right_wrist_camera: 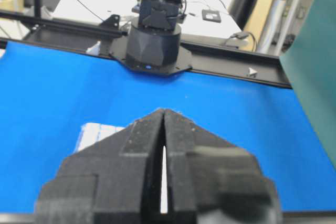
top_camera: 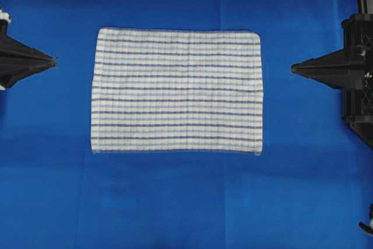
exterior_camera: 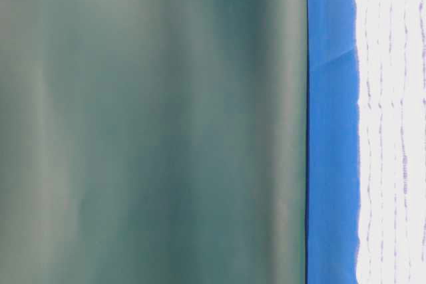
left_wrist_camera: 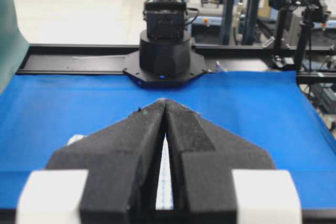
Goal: Fold the blue towel.
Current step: 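Move both grippers to the towel's top corners and pinch them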
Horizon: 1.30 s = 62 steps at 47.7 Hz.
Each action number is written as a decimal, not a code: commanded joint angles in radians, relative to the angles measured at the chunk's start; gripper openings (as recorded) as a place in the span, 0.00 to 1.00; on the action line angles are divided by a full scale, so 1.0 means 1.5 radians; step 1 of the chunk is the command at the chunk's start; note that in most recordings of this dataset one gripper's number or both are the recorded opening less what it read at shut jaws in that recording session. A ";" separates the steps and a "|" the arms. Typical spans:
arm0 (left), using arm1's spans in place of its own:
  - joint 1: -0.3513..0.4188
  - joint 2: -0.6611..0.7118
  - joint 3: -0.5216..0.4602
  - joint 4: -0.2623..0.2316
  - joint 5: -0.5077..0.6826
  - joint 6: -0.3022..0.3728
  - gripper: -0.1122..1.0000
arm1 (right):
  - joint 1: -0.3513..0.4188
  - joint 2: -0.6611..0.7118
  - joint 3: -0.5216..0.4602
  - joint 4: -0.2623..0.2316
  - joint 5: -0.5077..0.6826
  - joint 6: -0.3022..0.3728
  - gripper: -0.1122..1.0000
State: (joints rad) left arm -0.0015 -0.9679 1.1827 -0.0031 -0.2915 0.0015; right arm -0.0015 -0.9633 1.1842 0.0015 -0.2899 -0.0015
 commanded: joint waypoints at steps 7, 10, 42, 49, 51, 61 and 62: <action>0.046 0.058 -0.009 -0.026 0.004 0.003 0.10 | -0.048 0.038 -0.021 0.019 0.027 0.004 0.10; 0.070 0.082 -0.008 -0.026 0.004 0.002 0.10 | -0.075 0.061 -0.021 0.036 0.034 0.004 0.10; 0.263 0.416 -0.017 -0.028 -0.066 -0.002 0.72 | -0.274 0.417 -0.028 0.089 -0.027 0.004 0.77; 0.300 0.494 -0.015 -0.027 -0.112 -0.002 0.68 | -0.307 0.501 -0.030 0.091 -0.077 0.004 0.72; 0.309 0.521 -0.017 -0.027 -0.124 -0.002 0.68 | -0.312 0.523 -0.032 0.092 -0.089 0.004 0.72; 0.321 0.632 -0.037 -0.027 -0.155 -0.003 0.68 | -0.321 0.606 -0.046 0.094 -0.136 0.004 0.72; 0.321 0.641 -0.039 -0.028 -0.159 -0.003 0.67 | -0.321 0.613 -0.048 0.095 -0.137 0.004 0.72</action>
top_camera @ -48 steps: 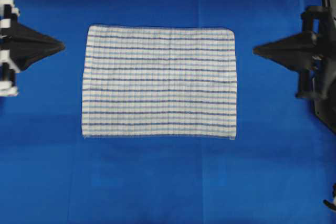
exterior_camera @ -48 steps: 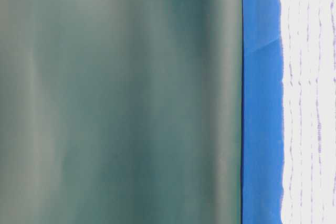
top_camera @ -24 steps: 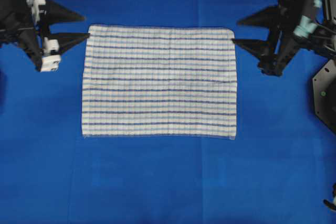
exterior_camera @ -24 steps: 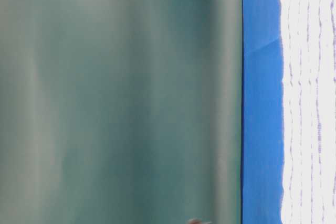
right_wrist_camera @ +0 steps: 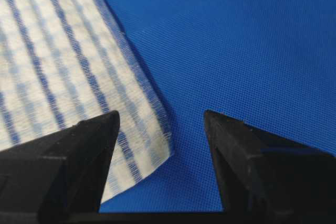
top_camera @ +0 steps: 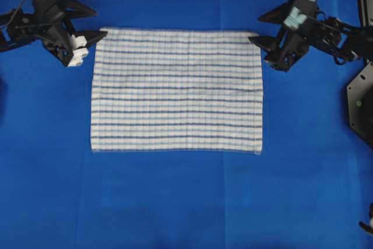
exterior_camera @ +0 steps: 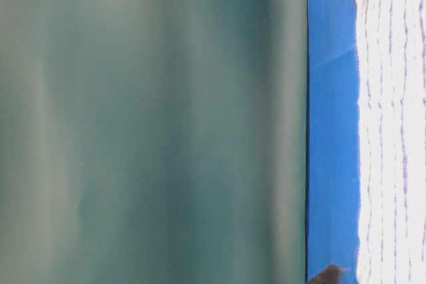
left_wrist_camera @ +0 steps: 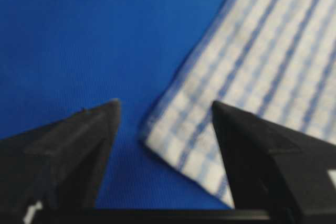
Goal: Fold the blue towel.
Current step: 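Move both grippers to the towel's top corners and pinch them, then pull both top corners down toward the bottom edge, folding in half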
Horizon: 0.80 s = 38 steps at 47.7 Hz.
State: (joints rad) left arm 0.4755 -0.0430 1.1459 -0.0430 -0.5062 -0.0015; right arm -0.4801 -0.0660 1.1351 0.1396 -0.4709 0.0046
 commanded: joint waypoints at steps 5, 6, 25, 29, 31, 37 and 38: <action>0.003 0.059 -0.026 -0.001 -0.025 0.000 0.67 | -0.001 0.039 -0.021 0.010 -0.024 -0.001 0.72; 0.003 0.065 -0.028 -0.001 -0.025 -0.001 0.67 | -0.002 0.043 -0.022 0.010 -0.025 -0.001 0.72; -0.001 0.089 -0.028 -0.001 -0.012 -0.002 0.31 | -0.002 0.085 -0.026 0.012 -0.038 -0.001 0.26; -0.007 0.087 -0.030 -0.001 -0.012 0.002 0.16 | -0.001 0.084 -0.025 0.011 -0.038 -0.001 0.14; -0.008 0.087 -0.031 -0.001 -0.012 0.003 0.13 | -0.002 0.083 -0.025 0.011 -0.038 -0.001 0.13; -0.008 0.074 -0.033 -0.001 -0.010 0.005 0.13 | -0.001 0.071 -0.024 0.011 -0.033 -0.001 0.13; -0.009 0.069 -0.033 0.000 -0.009 0.006 0.13 | -0.001 0.066 -0.024 0.011 -0.032 -0.001 0.13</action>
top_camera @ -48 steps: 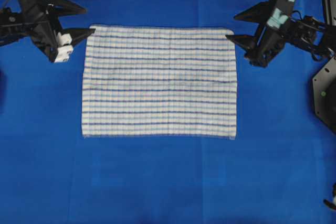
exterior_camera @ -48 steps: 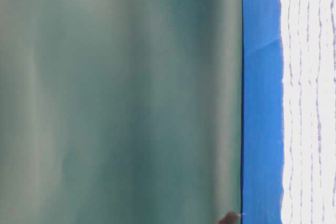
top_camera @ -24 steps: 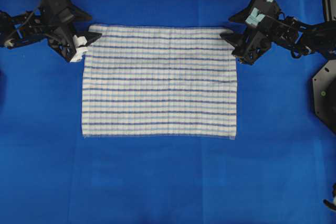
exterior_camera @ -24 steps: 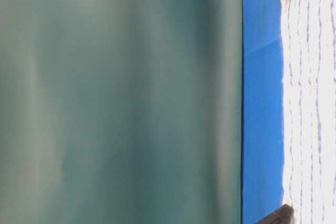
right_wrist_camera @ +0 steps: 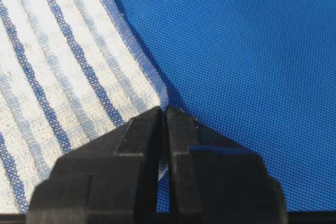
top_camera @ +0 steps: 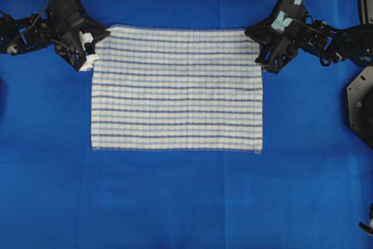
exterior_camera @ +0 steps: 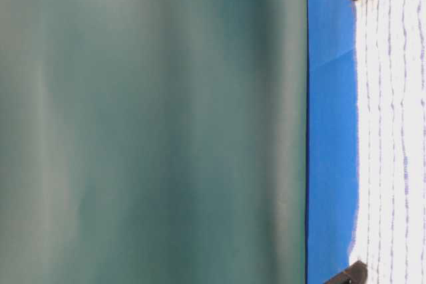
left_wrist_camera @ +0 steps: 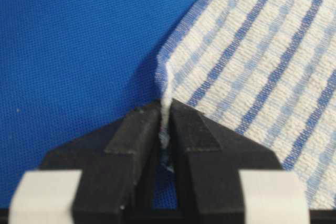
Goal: Fold the blue towel.
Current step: 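Pull both top corners down toward the bottom edge, folding in half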
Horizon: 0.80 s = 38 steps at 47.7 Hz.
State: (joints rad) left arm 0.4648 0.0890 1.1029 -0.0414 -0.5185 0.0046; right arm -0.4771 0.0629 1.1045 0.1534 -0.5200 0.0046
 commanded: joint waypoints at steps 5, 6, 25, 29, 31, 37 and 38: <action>-0.006 -0.055 -0.005 -0.001 0.019 0.001 0.13 | -0.003 -0.053 0.000 0.002 0.016 -0.006 0.13; -0.007 -0.063 -0.005 -0.002 0.026 0.001 0.13 | -0.003 -0.061 0.001 0.002 0.020 -0.007 0.13; -0.040 -0.142 0.001 -0.002 0.092 -0.007 0.13 | 0.012 -0.125 0.004 -0.003 0.072 -0.005 0.13; -0.065 -0.149 0.004 -0.002 0.093 -0.013 0.13 | 0.031 -0.135 0.009 -0.001 0.080 -0.001 0.13; -0.080 -0.154 0.006 -0.001 0.096 -0.015 0.13 | 0.042 -0.143 0.013 0.001 0.088 0.001 0.13; -0.133 -0.176 0.016 -0.002 0.106 -0.025 0.13 | 0.092 -0.182 0.034 0.025 0.118 0.018 0.13; -0.141 -0.181 0.018 -0.002 0.106 -0.027 0.13 | 0.101 -0.190 0.037 0.029 0.123 0.021 0.13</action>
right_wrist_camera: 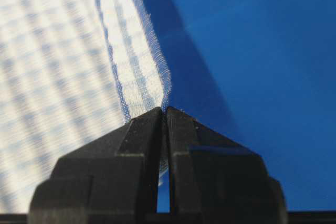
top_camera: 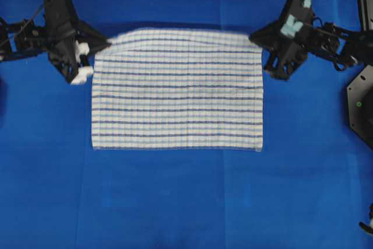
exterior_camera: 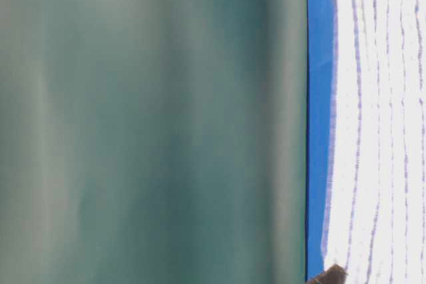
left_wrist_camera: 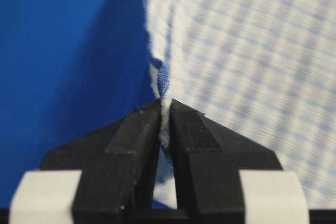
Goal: Fold the blue towel.
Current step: 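Pull both top corners down toward the bottom edge, folding in half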
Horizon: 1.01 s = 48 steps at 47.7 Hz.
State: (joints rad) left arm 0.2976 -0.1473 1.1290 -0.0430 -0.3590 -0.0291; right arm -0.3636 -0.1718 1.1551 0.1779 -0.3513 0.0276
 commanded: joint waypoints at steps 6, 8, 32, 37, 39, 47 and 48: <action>-0.084 -0.048 0.014 0.000 0.001 -0.025 0.13 | 0.091 -0.085 0.027 0.039 0.025 0.032 0.13; -0.104 -0.056 0.018 -0.001 0.000 -0.035 0.13 | 0.112 -0.099 0.036 0.049 0.027 0.040 0.13; -0.289 -0.081 0.033 -0.001 0.000 -0.106 0.13 | 0.328 -0.140 0.041 0.138 0.064 0.099 0.13; -0.313 -0.077 0.029 -0.001 0.000 -0.106 0.13 | 0.349 -0.133 0.036 0.144 0.063 0.099 0.13; -0.319 -0.076 0.029 -0.001 0.000 -0.106 0.13 | 0.356 -0.129 0.033 0.144 0.063 0.099 0.13; -0.323 -0.076 0.030 -0.001 0.001 -0.105 0.13 | 0.364 -0.106 0.021 0.145 0.067 0.099 0.13; -0.323 -0.075 0.030 -0.001 0.001 -0.104 0.13 | 0.364 -0.104 0.019 0.145 0.070 0.099 0.13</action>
State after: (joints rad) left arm -0.1825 -0.2562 1.1858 -0.0430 -0.3543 -0.1871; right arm 0.1795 -0.3329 1.2072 0.3927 -0.2500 0.1764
